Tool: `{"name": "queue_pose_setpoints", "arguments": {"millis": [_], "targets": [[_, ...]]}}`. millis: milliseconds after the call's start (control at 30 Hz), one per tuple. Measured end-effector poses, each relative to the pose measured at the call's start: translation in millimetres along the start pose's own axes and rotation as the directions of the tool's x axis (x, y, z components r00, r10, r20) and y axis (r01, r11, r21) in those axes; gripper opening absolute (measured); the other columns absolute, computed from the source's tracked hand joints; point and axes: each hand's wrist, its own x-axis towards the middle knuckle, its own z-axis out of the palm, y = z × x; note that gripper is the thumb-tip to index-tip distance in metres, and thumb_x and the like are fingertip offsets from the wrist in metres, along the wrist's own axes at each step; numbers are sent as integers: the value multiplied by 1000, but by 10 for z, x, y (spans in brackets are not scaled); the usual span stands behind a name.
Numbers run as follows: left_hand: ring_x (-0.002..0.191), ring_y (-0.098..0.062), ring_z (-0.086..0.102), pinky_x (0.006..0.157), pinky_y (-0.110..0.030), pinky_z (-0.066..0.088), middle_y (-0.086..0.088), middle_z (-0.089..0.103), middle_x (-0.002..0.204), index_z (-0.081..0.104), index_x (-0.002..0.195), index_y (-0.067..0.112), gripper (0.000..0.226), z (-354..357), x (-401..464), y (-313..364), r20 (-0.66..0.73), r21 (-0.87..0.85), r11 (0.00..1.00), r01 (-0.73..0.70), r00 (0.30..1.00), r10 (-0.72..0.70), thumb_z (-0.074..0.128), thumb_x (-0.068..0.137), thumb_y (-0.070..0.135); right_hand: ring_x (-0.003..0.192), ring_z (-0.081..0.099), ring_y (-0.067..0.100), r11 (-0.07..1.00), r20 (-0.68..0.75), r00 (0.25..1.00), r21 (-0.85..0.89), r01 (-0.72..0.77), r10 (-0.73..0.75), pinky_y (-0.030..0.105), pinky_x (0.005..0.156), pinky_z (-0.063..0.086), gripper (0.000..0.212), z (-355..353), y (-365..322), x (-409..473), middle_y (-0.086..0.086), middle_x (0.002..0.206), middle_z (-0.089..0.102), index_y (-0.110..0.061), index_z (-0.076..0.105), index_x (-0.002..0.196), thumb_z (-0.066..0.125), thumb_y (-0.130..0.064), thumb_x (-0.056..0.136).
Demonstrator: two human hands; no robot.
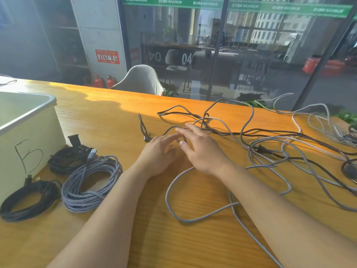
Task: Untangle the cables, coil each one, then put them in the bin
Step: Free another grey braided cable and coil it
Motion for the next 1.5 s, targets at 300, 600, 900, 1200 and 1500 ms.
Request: {"name": "queue_pose_setpoints", "arguments": {"millis": [300,600,900,1200,1500], "targets": [[78,-9,71,72,-39,60,19,72,90,76,108,35,23,-263,-52,97,-364,-26,1000,3,931,-12,55,100,29,77,72,6,988,-66,996,148,-47,57,33,83,60,20,13,53,-17,-11,104,75,-30,74,119,67,-27,100],[108,-17,58,80,-39,57,1,57,130,68,126,21,28,-422,-52,118,-632,-122,992,10,770,-86,66,99,20,81,73,-5,947,-215,962,307,-99,171,18,82,59,37,-153,357,-386,-13,99,78,-26,69,131,76,-21,95],[98,-20,68,89,-41,54,-1,68,117,59,136,20,50,-249,-38,190,-197,-155,943,294,926,-321,64,97,52,94,76,8,808,-424,877,584,75,225,22,89,58,26,-541,607,-754,-10,96,80,-29,77,101,78,-5,92],[79,-3,67,74,-27,54,14,75,91,73,110,45,60,5,-180,649,444,-148,989,18,895,50,52,77,91,95,75,5,844,-495,835,531,71,241,20,88,58,21,-810,894,-1158,-11,99,80,-20,81,106,76,-4,92],[69,-13,62,67,-28,53,6,77,80,78,101,34,25,86,-121,1056,587,-145,989,-23,803,105,71,90,56,92,75,1,841,-638,690,535,79,341,14,82,56,20,-915,1022,-1199,-13,98,78,-20,80,108,79,-8,92]]}}
